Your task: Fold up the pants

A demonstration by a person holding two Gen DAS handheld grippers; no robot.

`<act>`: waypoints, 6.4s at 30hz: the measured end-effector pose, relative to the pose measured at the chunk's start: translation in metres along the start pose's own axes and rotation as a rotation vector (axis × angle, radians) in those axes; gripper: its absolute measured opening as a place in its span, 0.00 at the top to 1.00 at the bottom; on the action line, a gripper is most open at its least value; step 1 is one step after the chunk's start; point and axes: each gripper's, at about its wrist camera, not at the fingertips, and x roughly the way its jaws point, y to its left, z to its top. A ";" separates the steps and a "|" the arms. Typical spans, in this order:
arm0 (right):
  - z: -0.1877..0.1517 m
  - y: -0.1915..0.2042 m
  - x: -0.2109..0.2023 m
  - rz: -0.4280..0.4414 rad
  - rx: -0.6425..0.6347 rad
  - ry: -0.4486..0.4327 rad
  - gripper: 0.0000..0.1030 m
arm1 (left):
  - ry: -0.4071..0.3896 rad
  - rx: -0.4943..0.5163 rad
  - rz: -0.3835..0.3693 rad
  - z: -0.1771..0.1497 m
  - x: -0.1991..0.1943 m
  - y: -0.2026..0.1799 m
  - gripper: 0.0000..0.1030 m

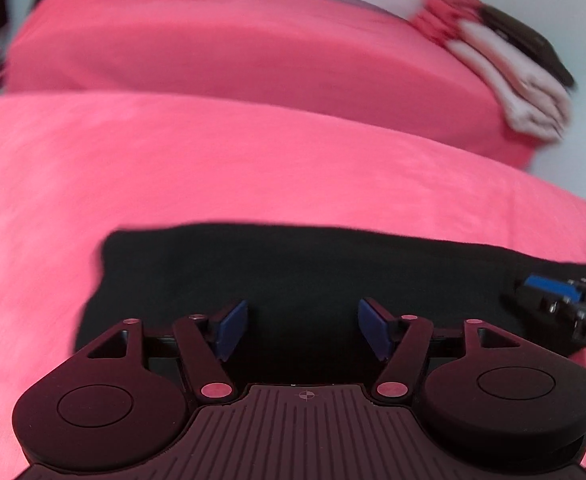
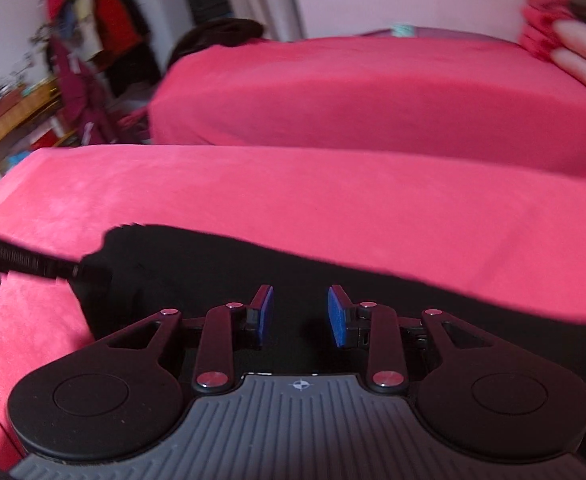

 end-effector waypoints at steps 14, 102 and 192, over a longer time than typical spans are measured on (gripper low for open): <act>-0.032 -0.036 -0.031 -0.069 0.063 -0.013 0.57 | 0.135 0.338 -0.103 0.019 0.057 -0.077 0.00; -0.074 0.017 -0.039 0.394 -0.003 0.069 0.57 | 0.129 0.392 0.018 -0.004 0.065 -0.071 0.00; -0.127 -0.288 -0.171 -0.279 1.075 -0.446 0.11 | 0.174 0.315 -0.051 -0.016 0.087 -0.155 0.00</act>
